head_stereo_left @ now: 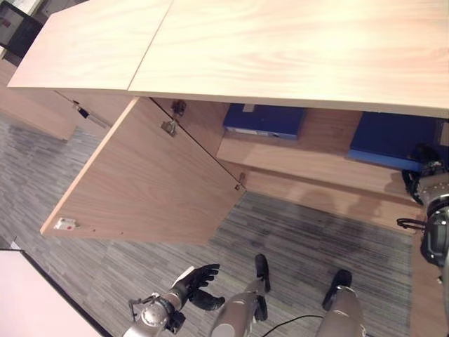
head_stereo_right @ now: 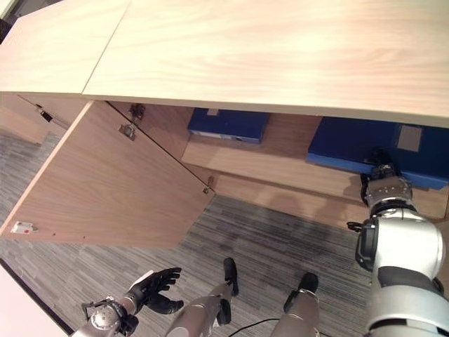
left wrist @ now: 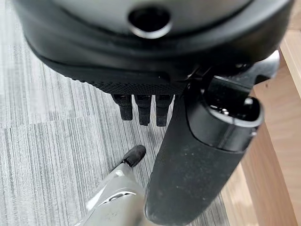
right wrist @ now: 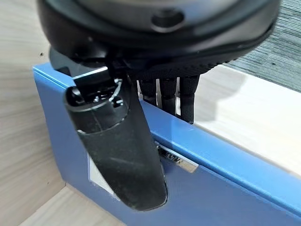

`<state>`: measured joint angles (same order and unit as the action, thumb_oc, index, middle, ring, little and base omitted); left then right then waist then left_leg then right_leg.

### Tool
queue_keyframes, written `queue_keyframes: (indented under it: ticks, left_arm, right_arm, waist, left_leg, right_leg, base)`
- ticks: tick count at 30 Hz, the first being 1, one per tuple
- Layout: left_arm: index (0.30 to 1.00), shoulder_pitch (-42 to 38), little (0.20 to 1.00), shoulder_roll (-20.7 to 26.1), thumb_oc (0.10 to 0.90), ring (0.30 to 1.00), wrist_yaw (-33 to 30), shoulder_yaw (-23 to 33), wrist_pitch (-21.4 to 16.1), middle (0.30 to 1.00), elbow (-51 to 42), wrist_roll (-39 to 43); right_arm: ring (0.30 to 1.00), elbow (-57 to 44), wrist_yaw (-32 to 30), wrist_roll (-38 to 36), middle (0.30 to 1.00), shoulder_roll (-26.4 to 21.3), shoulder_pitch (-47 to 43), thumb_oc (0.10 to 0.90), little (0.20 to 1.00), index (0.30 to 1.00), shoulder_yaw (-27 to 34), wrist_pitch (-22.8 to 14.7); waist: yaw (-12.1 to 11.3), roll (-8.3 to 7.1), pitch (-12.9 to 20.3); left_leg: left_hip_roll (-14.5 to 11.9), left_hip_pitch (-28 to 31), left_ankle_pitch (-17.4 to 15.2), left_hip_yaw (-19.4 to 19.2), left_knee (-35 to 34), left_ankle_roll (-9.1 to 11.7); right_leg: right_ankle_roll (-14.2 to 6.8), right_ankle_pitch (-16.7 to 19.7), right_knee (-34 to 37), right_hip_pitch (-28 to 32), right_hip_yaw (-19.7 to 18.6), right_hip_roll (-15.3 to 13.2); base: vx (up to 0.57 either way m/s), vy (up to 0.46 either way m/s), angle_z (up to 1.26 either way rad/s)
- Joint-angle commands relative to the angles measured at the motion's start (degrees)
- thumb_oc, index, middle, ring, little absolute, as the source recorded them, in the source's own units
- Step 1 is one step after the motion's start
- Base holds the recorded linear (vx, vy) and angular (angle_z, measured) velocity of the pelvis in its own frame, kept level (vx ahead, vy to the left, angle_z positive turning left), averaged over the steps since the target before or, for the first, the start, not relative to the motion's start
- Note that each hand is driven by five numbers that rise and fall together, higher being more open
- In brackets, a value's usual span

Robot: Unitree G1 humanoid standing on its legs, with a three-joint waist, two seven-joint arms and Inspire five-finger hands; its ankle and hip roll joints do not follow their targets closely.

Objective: Put the empty folder in the office cabinet

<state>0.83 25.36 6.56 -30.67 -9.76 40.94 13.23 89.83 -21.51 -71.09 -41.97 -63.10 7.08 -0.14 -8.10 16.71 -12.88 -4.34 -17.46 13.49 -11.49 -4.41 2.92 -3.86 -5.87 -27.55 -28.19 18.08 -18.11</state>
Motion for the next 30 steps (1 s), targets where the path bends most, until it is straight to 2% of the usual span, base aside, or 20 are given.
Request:
queue_keyframes:
  ticks: [1,3,10,13,16,18,20,22,30]
  left_arm:
    - [0.900,-5.6,0.900,-0.3,0.800,0.900,-2.0,0.8,-1.0,0.900,5.1,0.3]
    - [0.900,-5.9,0.900,-0.8,0.800,0.900,-2.3,0.8,-1.1,0.900,6.4,0.3]
    - [0.900,-7.3,0.900,-3.9,0.800,0.900,-5.4,1.1,-1.5,0.900,11.6,-0.4]
    - [0.900,-7.5,0.900,-4.2,0.800,0.900,-6.8,1.7,-2.1,0.900,12.8,0.0]
    - [0.900,-7.4,0.900,-4.0,0.800,0.900,-7.0,2.3,-2.5,0.900,12.6,0.5]
    - [0.900,-7.1,0.900,-3.3,0.800,0.900,-7.0,2.5,-3.0,0.900,11.9,0.8]
    - [0.900,-6.8,0.900,-3.2,0.800,0.900,-6.9,2.6,-3.1,0.900,11.6,0.8]
    - [0.900,-11.2,0.900,-5.8,0.800,0.900,-7.5,2.1,-1.5,0.900,12.8,3.7]
    - [0.900,-11.7,0.900,-6.4,0.800,0.900,-8.1,3.8,-0.3,0.900,13.3,4.8]
  right_arm:
    - [0.900,-0.7,-1.9,-3.1,0.900,5.1,0.4,0.800,0.900,0.900,2.2,-2.3]
    - [0.900,-1.3,-2.3,-3.4,0.900,6.6,1.1,0.800,0.900,0.900,2.7,-3.1]
    - [0.900,-5.0,-4.0,-3.9,0.900,16.3,4.7,0.800,0.900,0.900,3.9,-7.5]
    - [0.900,-10.2,-4.3,-2.4,0.900,18.5,2.8,0.800,0.900,0.900,1.5,-9.6]
    - [0.900,-13.5,-4.5,-0.3,0.900,17.8,1.3,0.800,0.900,0.900,-0.6,-9.9]
    - [0.900,-19.8,-4.9,2.8,0.900,13.9,-3.1,0.800,0.900,0.900,-4.5,-10.8]
    - [0.900,-22.1,-5.5,4.5,0.900,13.0,-4.0,0.800,0.900,0.900,-5.8,-11.0]
    - [0.900,-28.8,-8.0,9.3,0.900,14.6,-7.3,0.800,0.900,0.900,-9.1,-11.6]
    - [0.900,-30.7,-10.0,14.2,0.900,9.7,-13.9,0.800,0.900,0.900,-11.7,-11.2]
  waist:
    - [-1.4,-1.36,-1.6]
    - [-1.1,-1.35,-1.6]
    - [-0.3,-1.23,-1.5]
    - [0.0,-1.13,-1.8]
    - [0.2,-1.09,-2.1]
    - [0.6,-1.30,-2.2]
    - [0.7,-1.28,-2.2]
    - [2.0,-1.67,-2.4]
    - [2.1,-1.63,-1.4]
  left_leg:
    - [-3.7,5.4,-7.3,-0.1,0.3,7.6]
    - [-3.8,5.7,-7.2,-0.1,0.2,7.7]
    - [-4.0,6.6,-7.1,0.1,-0.3,7.9]
    - [-4.2,6.7,-7.1,-0.3,-0.3,7.9]
    - [-4.2,6.6,-7.0,-0.5,-0.3,7.9]
    - [-4.3,6.4,-6.9,-0.8,-0.5,8.0]
    - [-4.3,6.3,-6.9,-0.8,-0.5,8.0]
    - [-4.3,6.3,-6.8,-1.2,-0.5,8.0]
    - [-3.9,6.6,-7.2,-1.1,-0.6,7.8]
  right_leg:
    - [-6.6,-3.4,8.4,7.2,-1.8,2.0]
    - [-6.6,-3.2,9.0,7.7,-1.7,2.2]
    - [-6.2,-2.5,10.4,8.6,-1.5,2.8]
    - [-6.2,-2.3,9.7,7.8,-2.2,2.7]
    - [-6.1,-2.2,9.4,7.2,-2.6,2.7]
    - [-6.1,-1.8,9.7,6.7,-2.9,2.6]
    - [-6.1,-1.6,9.8,6.6,-3.0,2.6]
    - [-6.2,-1.5,9.6,6.0,-3.3,2.7]
    - [-6.2,-1.2,9.9,6.2,-3.6,2.6]
  base:
    - [-0.01,-0.021,-0.04]
    - [-0.01,-0.006,-0.03]
    - [0.00,0.003,-0.02]
    - [0.01,0.018,-0.05]
    - [0.00,0.004,-0.01]
    - [-0.01,0.018,-0.03]
    - [0.00,0.008,-0.06]
    - [0.02,0.026,-0.05]
    - [0.02,0.006,-0.02]
